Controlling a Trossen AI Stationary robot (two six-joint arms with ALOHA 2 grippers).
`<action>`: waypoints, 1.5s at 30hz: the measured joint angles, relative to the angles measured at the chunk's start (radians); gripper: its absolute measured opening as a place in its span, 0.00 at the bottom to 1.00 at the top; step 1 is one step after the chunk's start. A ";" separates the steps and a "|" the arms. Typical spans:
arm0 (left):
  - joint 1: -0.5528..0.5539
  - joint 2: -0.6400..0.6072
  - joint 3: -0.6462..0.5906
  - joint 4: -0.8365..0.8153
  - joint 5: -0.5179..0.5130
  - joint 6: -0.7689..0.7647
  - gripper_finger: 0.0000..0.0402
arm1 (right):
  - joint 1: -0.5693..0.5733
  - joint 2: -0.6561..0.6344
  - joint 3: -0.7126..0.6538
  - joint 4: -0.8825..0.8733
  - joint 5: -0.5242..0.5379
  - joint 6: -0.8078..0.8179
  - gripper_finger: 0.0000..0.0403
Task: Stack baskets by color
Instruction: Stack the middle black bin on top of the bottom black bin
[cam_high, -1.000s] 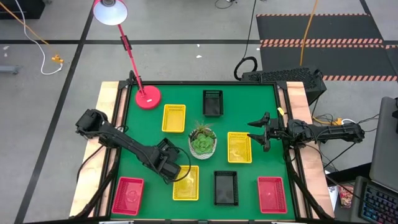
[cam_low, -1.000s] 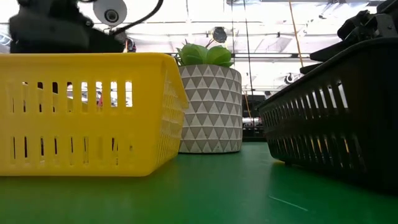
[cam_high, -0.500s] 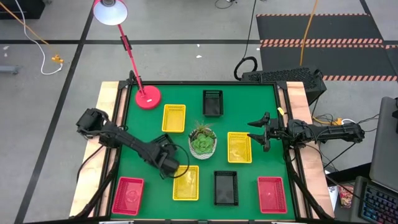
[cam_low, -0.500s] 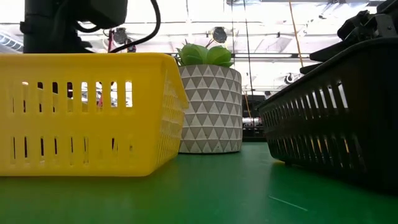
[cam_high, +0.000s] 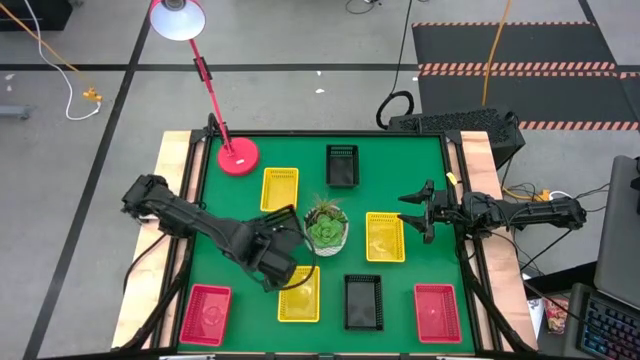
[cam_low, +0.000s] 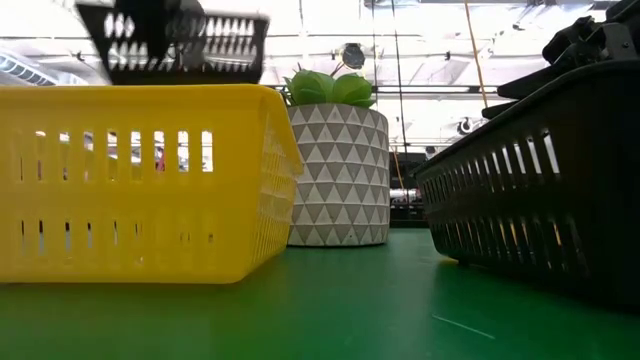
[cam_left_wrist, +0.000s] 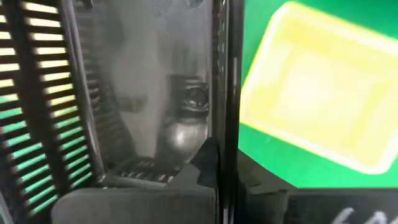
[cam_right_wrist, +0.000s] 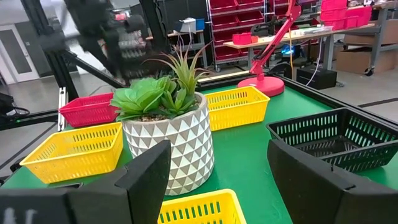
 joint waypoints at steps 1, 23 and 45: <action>-0.008 0.000 0.024 0.004 -0.014 0.022 0.00 | 0.000 0.000 0.000 0.000 0.000 0.000 0.65; -0.003 0.136 0.081 0.535 0.008 1.383 0.00 | 0.000 0.002 0.000 0.113 0.077 -0.030 0.65; 0.045 0.259 0.081 0.662 0.167 1.873 0.00 | 0.000 0.002 0.000 0.293 0.099 0.109 0.65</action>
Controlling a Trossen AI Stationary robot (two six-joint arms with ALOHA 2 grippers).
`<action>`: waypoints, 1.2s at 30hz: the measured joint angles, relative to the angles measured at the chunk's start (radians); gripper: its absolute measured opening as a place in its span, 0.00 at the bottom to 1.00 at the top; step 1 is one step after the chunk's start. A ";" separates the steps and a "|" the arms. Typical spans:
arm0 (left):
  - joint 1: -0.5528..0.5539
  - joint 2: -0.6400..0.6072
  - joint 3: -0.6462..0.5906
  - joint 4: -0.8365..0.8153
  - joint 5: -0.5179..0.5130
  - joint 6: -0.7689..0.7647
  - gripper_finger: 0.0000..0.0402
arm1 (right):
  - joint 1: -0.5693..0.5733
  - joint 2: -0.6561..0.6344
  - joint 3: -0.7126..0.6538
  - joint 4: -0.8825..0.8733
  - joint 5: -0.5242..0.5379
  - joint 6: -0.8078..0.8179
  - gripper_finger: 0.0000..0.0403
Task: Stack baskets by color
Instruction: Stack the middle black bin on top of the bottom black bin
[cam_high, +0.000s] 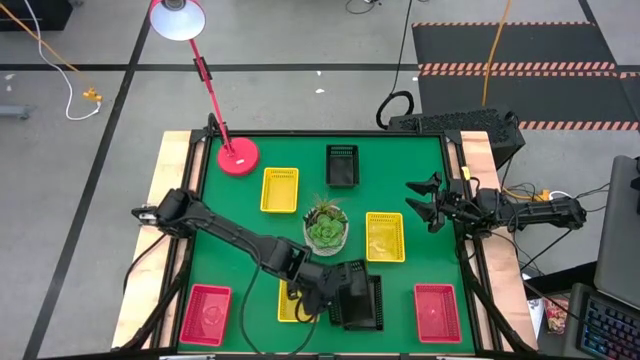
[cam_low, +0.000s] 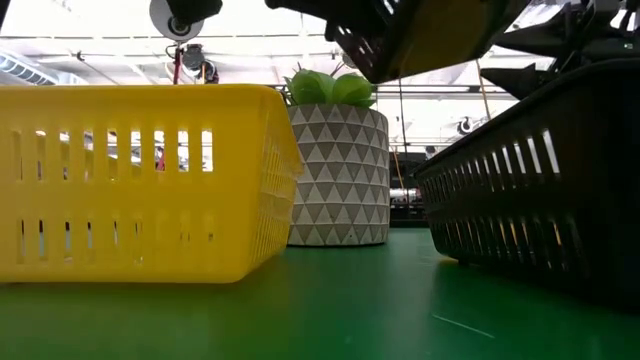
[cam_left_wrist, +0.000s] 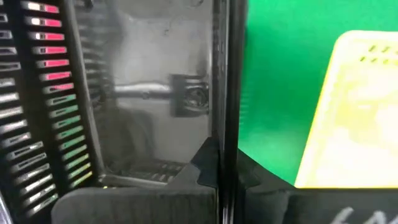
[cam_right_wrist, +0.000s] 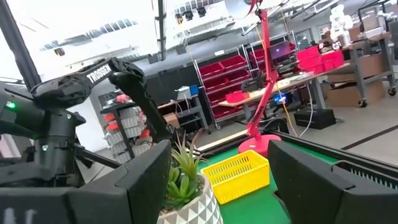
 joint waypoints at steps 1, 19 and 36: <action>0.001 0.000 0.000 0.000 0.001 0.019 0.00 | 0.000 0.000 0.000 0.000 0.000 0.000 0.65; 0.034 0.077 0.001 0.084 0.041 0.190 0.00 | -0.001 0.006 0.000 0.039 0.054 -0.028 0.65; 0.014 0.150 -0.003 0.138 0.021 0.159 0.04 | -0.001 0.030 0.000 0.013 0.051 0.095 0.65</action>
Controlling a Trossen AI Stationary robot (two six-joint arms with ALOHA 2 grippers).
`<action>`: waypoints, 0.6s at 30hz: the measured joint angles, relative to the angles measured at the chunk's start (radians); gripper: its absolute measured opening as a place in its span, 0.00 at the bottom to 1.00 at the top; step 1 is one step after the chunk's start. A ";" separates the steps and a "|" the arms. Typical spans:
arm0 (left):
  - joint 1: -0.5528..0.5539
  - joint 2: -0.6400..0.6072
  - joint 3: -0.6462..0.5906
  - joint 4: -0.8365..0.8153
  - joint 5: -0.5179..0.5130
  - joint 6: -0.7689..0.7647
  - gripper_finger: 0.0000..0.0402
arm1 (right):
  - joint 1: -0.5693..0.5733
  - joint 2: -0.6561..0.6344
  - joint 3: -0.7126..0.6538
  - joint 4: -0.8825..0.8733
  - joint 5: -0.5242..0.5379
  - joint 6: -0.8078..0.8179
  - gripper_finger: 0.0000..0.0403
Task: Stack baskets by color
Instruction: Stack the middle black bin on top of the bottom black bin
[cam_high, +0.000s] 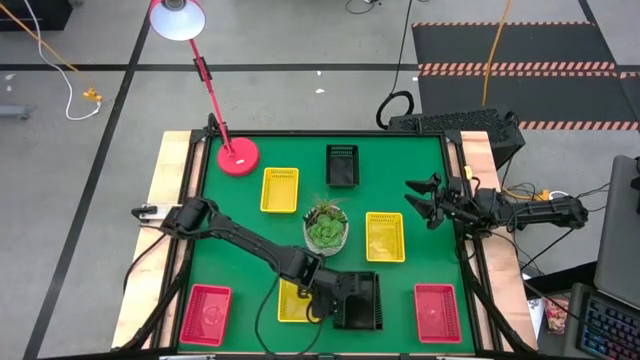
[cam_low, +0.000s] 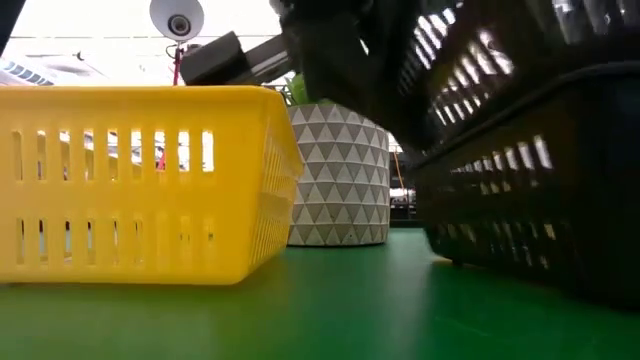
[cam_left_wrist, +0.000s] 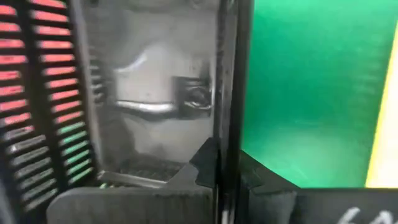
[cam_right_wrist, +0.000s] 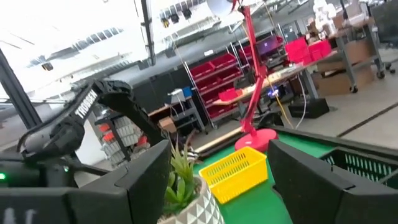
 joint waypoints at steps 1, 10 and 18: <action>0.000 -0.001 0.000 0.007 0.000 -0.004 0.05 | 0.000 0.002 0.000 -0.005 -0.001 0.008 0.65; -0.003 -0.004 0.002 0.015 -0.007 -0.029 0.13 | 0.000 0.017 0.000 0.002 -0.001 0.029 0.65; 0.006 -0.004 0.002 0.054 -0.009 -0.075 0.30 | 0.000 0.017 0.000 0.001 -0.002 0.027 0.65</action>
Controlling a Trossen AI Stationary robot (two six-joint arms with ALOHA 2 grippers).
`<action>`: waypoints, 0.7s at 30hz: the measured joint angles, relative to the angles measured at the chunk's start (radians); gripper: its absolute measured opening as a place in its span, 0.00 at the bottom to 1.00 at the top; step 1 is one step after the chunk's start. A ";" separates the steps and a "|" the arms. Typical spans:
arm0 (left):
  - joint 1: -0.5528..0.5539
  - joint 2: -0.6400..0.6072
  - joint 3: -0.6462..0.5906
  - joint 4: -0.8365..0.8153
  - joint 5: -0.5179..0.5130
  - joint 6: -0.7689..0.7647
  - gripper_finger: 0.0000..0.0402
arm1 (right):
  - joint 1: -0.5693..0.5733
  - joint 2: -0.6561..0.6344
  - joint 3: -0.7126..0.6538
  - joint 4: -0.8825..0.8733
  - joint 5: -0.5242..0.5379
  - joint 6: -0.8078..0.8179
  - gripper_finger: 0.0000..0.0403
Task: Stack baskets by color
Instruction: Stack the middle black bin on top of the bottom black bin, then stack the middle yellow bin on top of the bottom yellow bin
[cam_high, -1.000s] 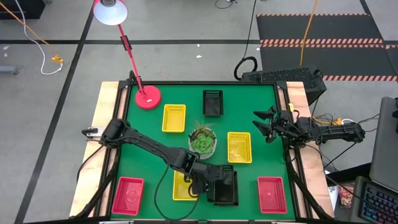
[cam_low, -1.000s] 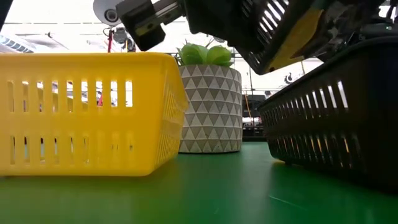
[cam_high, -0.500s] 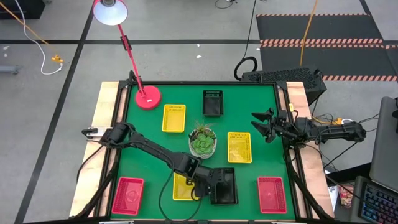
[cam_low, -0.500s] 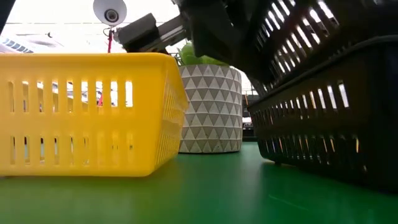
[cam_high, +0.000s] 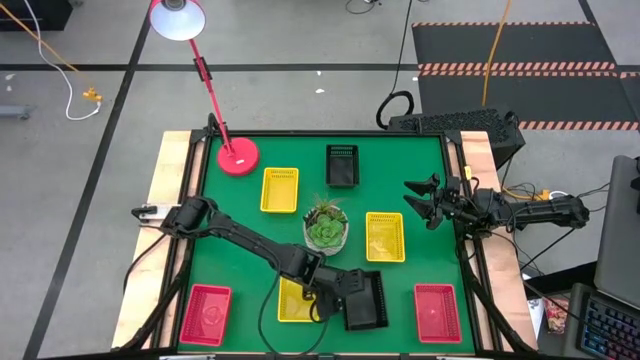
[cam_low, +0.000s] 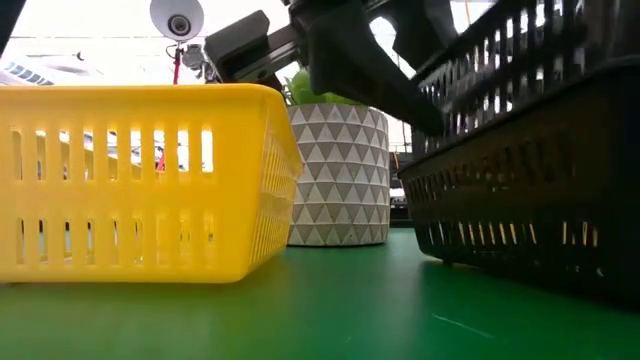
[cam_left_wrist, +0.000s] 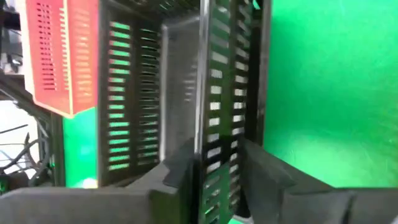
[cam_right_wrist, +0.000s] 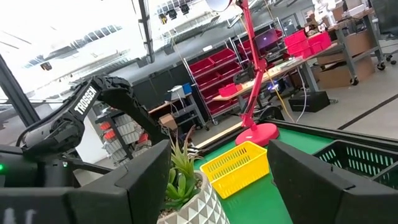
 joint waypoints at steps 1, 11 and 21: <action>0.000 0.000 0.000 0.000 0.000 -0.006 0.31 | 0.000 0.000 0.000 0.000 0.000 -0.001 0.65; 0.000 0.000 0.000 -0.066 -0.006 -0.086 0.37 | 0.000 0.000 0.000 0.000 0.000 -0.019 0.65; -0.006 -0.010 0.000 -0.073 -0.244 -0.303 0.37 | 0.000 0.030 0.000 0.000 -0.011 -0.092 0.65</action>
